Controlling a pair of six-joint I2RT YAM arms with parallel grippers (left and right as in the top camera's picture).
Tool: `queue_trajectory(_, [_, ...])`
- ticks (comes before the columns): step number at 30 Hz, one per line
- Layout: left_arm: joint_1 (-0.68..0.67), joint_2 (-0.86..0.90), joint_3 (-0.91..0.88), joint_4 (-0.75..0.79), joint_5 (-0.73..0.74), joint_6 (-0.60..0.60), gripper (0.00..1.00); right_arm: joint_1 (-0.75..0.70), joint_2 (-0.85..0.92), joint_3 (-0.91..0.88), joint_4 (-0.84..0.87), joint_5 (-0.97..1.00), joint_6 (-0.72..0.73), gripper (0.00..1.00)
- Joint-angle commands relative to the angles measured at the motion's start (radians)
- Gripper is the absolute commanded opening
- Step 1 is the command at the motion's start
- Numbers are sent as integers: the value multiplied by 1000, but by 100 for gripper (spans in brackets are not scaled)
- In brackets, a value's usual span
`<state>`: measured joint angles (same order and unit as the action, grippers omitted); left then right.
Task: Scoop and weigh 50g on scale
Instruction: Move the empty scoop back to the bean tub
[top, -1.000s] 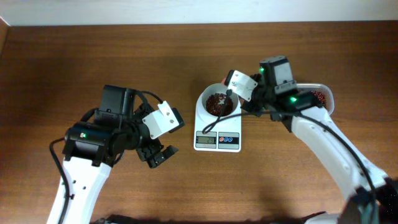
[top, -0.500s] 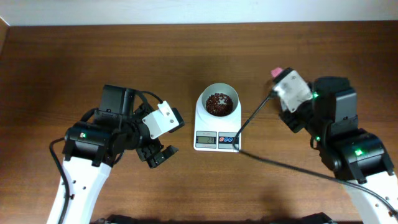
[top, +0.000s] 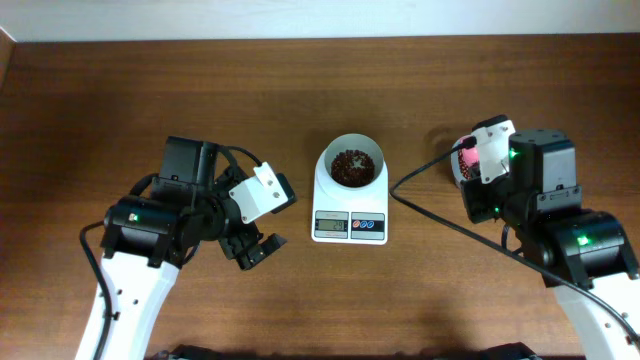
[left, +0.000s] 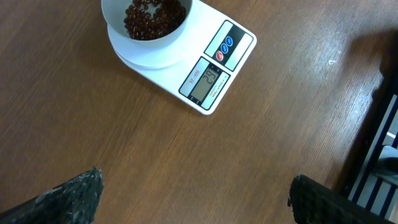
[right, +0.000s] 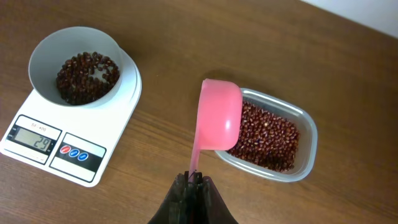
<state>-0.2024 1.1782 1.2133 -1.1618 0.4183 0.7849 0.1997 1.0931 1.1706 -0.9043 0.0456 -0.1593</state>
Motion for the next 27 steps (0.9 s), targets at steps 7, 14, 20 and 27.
queue_trajectory(7, [5, 0, -2, 1, 4, -8, 99, -31, 92, 0, -19, 90, 42, 4])
queue_trajectory(14, [5, 0, -2, 1, 4, -8, 99, -378, 117, 10, -21, -293, -58, 4])
queue_trajectory(20, [5, 0, -2, 1, 4, -8, 99, -509, 315, 10, 43, -394, -81, 4])
queue_trajectory(27, [5, 0, -2, 1, 4, -8, 99, -510, 491, 10, 203, -370, -80, 4])
